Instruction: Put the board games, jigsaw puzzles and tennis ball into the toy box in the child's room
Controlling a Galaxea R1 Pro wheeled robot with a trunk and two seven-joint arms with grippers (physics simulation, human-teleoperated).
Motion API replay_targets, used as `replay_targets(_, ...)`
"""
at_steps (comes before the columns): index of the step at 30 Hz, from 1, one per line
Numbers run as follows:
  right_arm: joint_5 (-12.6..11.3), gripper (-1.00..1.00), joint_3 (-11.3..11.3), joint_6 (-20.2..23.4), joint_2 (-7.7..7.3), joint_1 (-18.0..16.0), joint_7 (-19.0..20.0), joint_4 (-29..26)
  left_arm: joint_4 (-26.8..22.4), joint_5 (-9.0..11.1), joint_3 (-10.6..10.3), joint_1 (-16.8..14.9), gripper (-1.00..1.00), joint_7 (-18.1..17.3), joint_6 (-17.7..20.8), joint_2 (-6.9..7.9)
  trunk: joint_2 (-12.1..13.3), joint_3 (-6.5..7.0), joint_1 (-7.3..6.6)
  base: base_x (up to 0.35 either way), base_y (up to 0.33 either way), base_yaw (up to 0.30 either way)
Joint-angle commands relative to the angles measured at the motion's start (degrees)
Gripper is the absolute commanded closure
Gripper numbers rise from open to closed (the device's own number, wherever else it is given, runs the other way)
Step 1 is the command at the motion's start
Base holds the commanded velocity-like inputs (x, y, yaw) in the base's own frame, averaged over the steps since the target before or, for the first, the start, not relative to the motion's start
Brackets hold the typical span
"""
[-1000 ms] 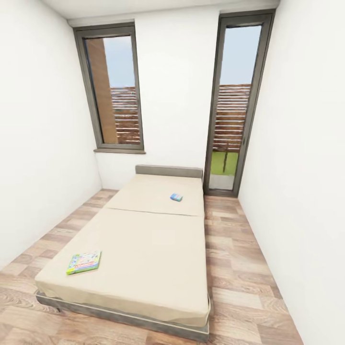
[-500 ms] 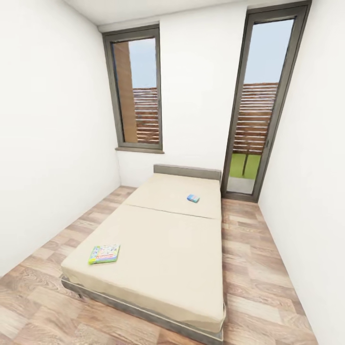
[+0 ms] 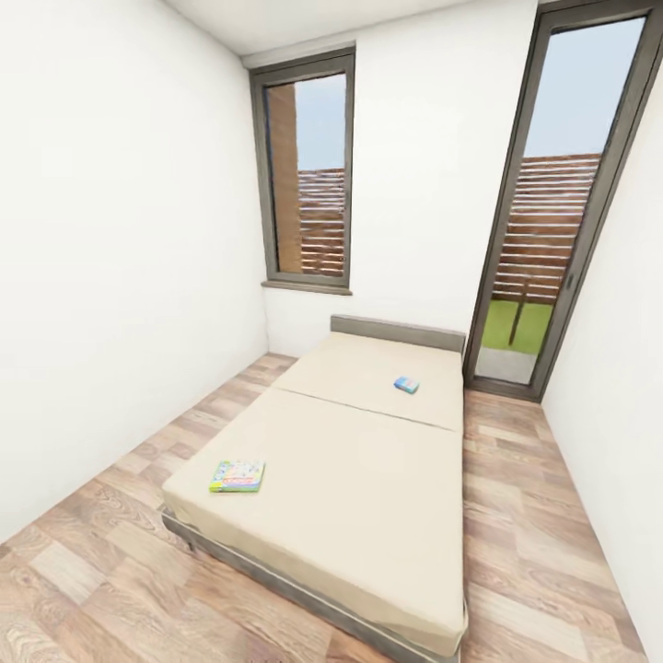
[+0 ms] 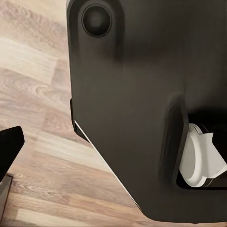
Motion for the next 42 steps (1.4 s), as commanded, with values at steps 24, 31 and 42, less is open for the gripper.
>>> replay_targets(24,0.0,-1.0,0.1,-0.2,0.09,0.1,0.0,0.0,0.0,0.1,0.0,0.0,-1.0,0.0,-0.1,-0.01,0.0,-0.06,0.01,0.0,0.0,0.275)
replay_targets(31,0.0,-1.0,0.1,-0.2,0.1,0.1,0.0,0.0,0.0,0.1,0.0,0.0,-1.0,0.0,-0.2,-0.01,0.0,-0.06,0.01,0.0,0.0,0.275)
replay_targets(42,0.0,-1.0,0.1,-0.2,0.11,0.1,0.0,0.0,0.0,0.1,0.0,0.0,-1.0,0.0,-0.1,-0.01,0.0,-0.06,0.01,0.0,0.0,0.275)
